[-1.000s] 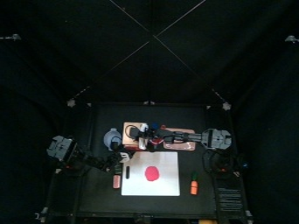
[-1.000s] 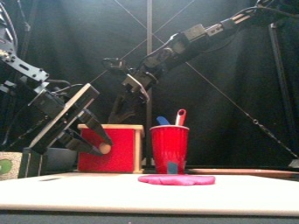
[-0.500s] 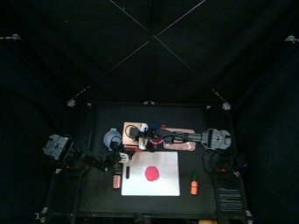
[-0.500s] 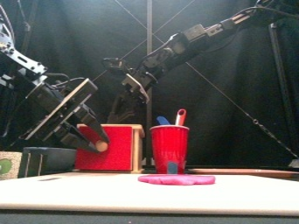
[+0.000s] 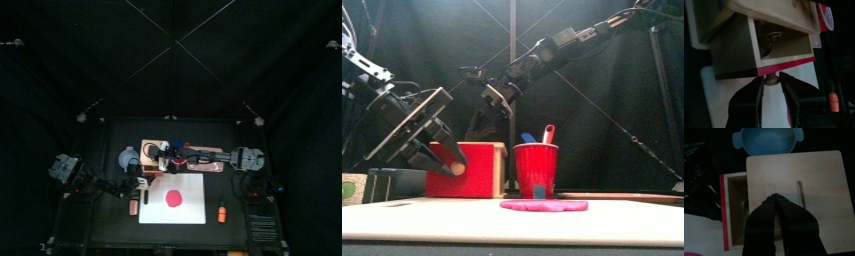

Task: Get the cutter from the drawer then cut the dough then place the extra dough in the bowl
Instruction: Open the drawer

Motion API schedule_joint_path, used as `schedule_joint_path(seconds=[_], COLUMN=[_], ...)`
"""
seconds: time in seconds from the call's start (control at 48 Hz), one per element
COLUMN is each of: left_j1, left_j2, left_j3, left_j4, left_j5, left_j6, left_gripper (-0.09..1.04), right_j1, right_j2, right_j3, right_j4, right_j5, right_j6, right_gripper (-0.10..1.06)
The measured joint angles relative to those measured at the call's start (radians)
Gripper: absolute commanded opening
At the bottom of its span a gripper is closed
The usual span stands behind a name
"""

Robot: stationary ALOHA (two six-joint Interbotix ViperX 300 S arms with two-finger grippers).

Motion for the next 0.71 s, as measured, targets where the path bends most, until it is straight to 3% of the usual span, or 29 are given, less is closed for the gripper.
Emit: schedule_joint_path(seconds=[0.708], left_j1=[-0.055], left_j2=[0.021], left_j3=[-0.026], left_j4=[-0.038], left_j5=[-0.002], left_j6=[0.002], left_gripper=[0.48], right_j1=[-0.003], right_j2=[-0.002], right_j3=[0.002], right_j4=[0.003], right_j5=[0.006], right_j6=[0.002], right_gripper=[0.03])
